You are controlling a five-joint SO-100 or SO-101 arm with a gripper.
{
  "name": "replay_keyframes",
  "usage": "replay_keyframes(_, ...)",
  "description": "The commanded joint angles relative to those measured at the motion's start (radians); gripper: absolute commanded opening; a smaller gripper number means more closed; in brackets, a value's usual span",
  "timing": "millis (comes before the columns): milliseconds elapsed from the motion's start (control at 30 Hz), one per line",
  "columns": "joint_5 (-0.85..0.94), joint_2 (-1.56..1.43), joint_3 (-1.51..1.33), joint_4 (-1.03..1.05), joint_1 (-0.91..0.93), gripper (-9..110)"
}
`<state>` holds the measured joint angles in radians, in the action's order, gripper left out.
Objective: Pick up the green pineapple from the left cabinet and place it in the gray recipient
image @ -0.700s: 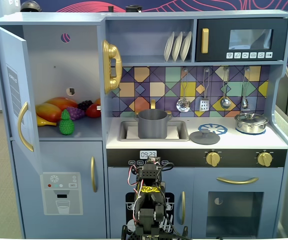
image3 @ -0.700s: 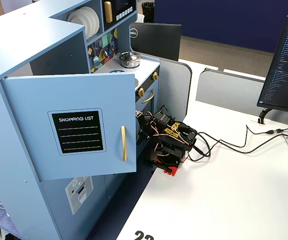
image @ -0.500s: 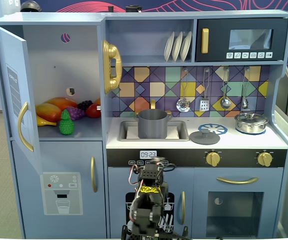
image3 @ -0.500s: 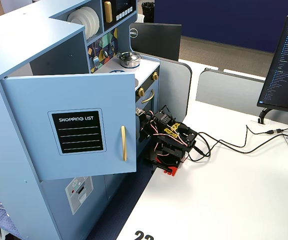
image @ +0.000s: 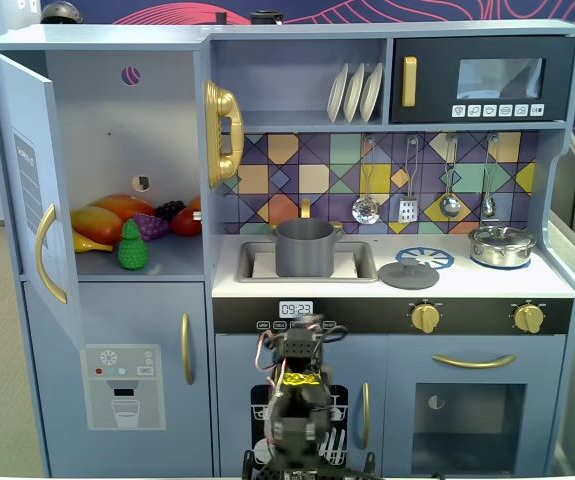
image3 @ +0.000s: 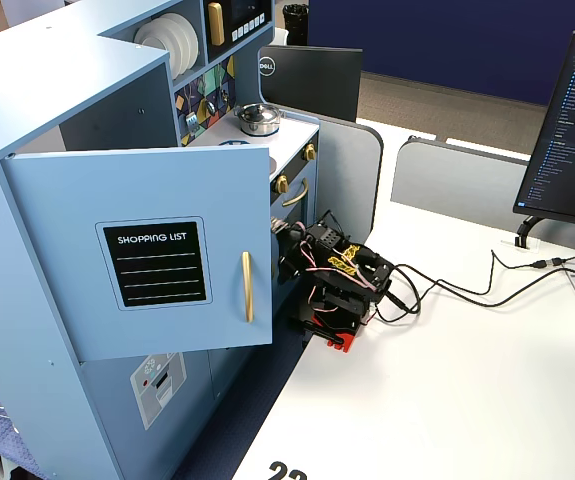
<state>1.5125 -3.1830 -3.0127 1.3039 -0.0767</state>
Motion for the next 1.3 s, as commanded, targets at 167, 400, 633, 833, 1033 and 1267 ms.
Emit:
replay_keyframes(167,-0.072,0.101,0.034,-1.178,-0.713,8)
replay_keyframes(400,-0.035,0.433,0.44,-1.278,-0.801,25)
replay_keyframes(633,-0.014,0.649,0.609,-1.404,-0.784,31)
replay_keyframes(833,0.008,0.819,0.732,-1.511,-0.762,36)
replay_keyframes(1033,0.035,0.994,0.825,-1.651,-0.732,41)
replay_keyframes(1267,0.044,1.118,0.904,-1.71,-0.689,43)
